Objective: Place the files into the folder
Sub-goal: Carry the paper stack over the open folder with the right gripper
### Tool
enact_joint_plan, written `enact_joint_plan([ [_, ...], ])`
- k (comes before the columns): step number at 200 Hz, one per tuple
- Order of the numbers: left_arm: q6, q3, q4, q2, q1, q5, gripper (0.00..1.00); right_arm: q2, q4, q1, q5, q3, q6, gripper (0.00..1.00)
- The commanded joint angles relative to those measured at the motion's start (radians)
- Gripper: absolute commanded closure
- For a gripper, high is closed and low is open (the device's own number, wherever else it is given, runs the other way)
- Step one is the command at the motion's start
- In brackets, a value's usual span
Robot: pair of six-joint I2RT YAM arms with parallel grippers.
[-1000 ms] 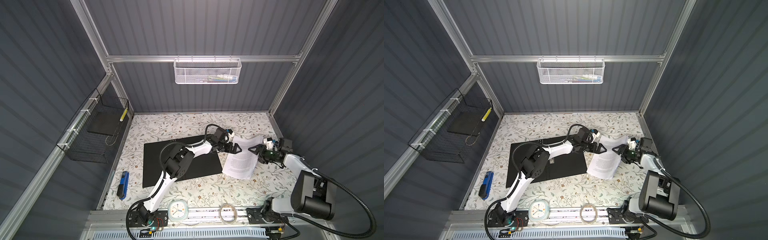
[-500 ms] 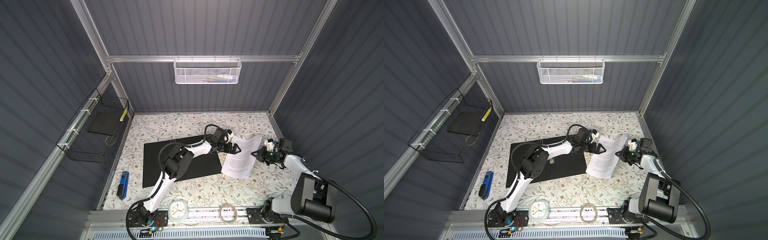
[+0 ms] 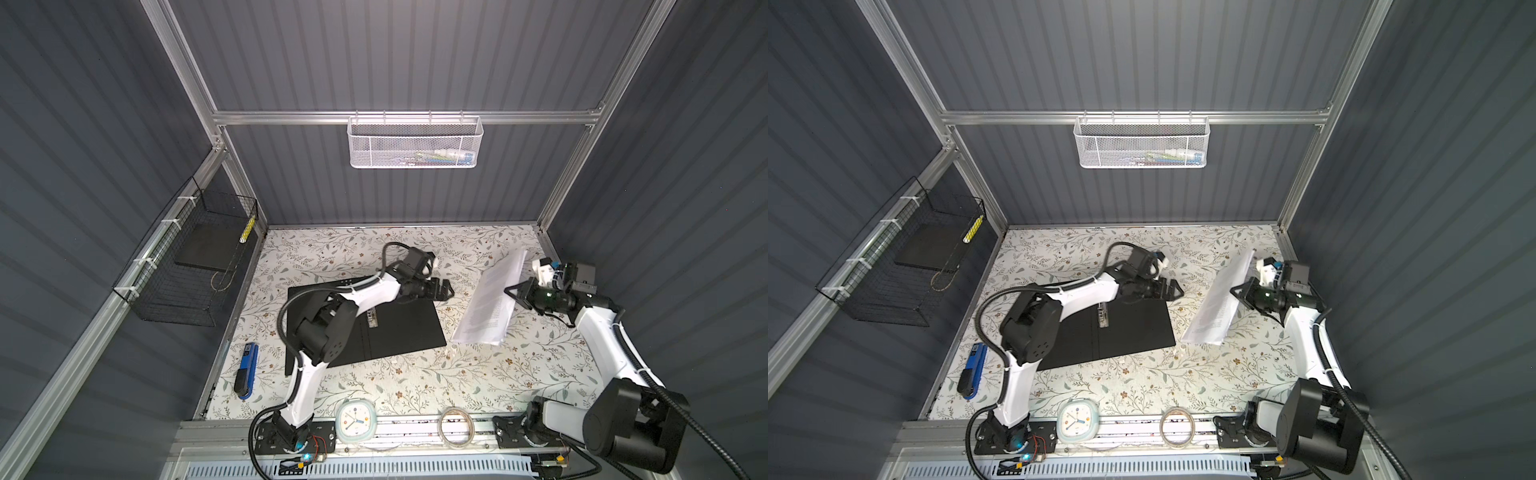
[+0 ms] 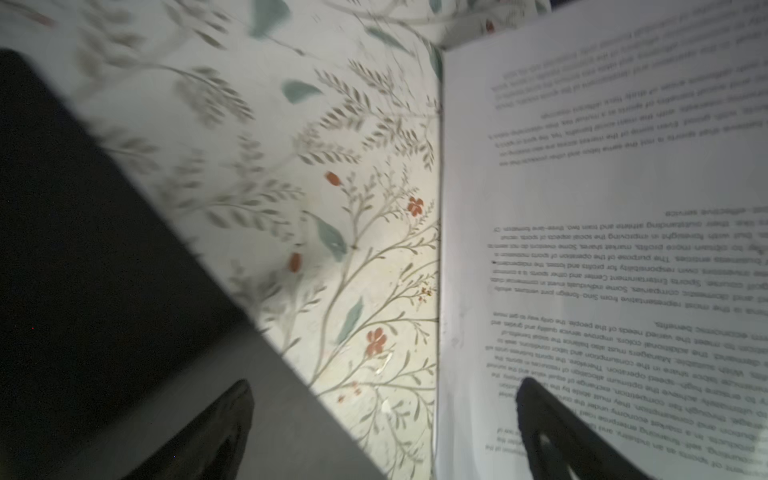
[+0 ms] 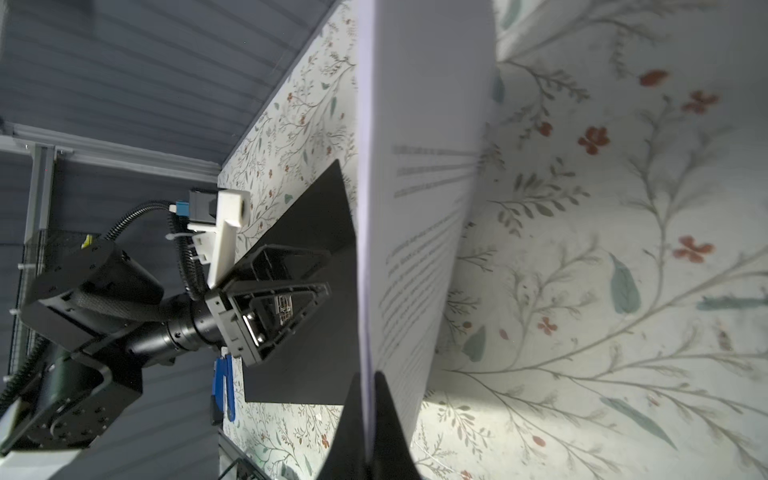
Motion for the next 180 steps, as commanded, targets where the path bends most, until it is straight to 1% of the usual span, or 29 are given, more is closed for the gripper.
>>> enact_joint_plan([
  [1, 0.038, -0.110, -0.050, -0.188, 0.096, -0.053, 0.01, 0.032, -0.026, 0.133, -0.002, 0.110, 0.007, 1.00],
  [16, 0.051, -0.227, -0.053, -0.314, 0.157, -0.087, 0.01, 0.095, -0.022, 0.240, 0.015, 0.202, 0.021, 1.00],
  [25, 0.057, -0.291, -0.057, -0.387, 0.192, -0.110, 0.01, 0.143, -0.017, 0.301, 0.002, 0.266, 0.027, 1.00],
  [41, 0.057, -0.395, -0.059, -0.514, 0.269, -0.131, 0.01, 0.232, 0.010, 0.397, -0.052, 0.382, 0.046, 1.00],
  [57, 0.054, -0.486, -0.061, -0.614, 0.354, -0.142, 0.01, 0.317, -0.001, 0.480, -0.092, 0.511, 0.047, 1.00],
  [74, 0.050, -0.553, -0.073, -0.693, 0.437, -0.139, 0.01, 0.377, 0.031, 0.527, -0.204, 0.600, 0.064, 1.00],
  [86, 0.058, -0.576, -0.091, -0.730, 0.478, -0.136, 0.01, 0.378, 0.162, 0.522, -0.288, 0.569, 0.130, 1.00],
  [99, 0.068, -0.589, -0.109, -0.748, 0.506, -0.137, 0.01, 0.361, 0.329, 0.499, -0.353, 0.472, 0.210, 1.00],
  [119, 0.067, -0.616, -0.095, -0.743, 0.517, -0.119, 0.01, 0.378, 0.569, 0.433, -0.499, 0.309, 0.315, 1.00],
  [133, 0.054, -0.635, -0.077, -0.707, 0.517, -0.090, 0.01, 0.429, 0.670, 0.381, -0.541, 0.211, 0.349, 1.00],
  [149, 0.051, -0.658, -0.054, -0.670, 0.515, -0.034, 0.01, 0.521, 0.638, 0.330, -0.555, 0.164, 0.280, 1.00],
  [160, 0.039, -0.690, -0.019, -0.664, 0.514, -0.016, 0.01, 0.590, 0.574, 0.308, -0.552, 0.165, 0.203, 1.00],
  [168, 0.031, -0.717, 0.017, -0.665, 0.511, -0.012, 0.01, 0.634, 0.486, 0.303, -0.532, 0.187, 0.130, 1.00],
  [175, 0.032, -0.741, 0.040, -0.667, 0.501, -0.013, 0.01, 0.668, 0.349, 0.305, -0.485, 0.230, 0.039, 1.00],
  [180, 0.030, -0.758, 0.045, -0.668, 0.494, -0.033, 0.01, 0.687, 0.273, 0.309, -0.453, 0.257, -0.021, 1.00],
])
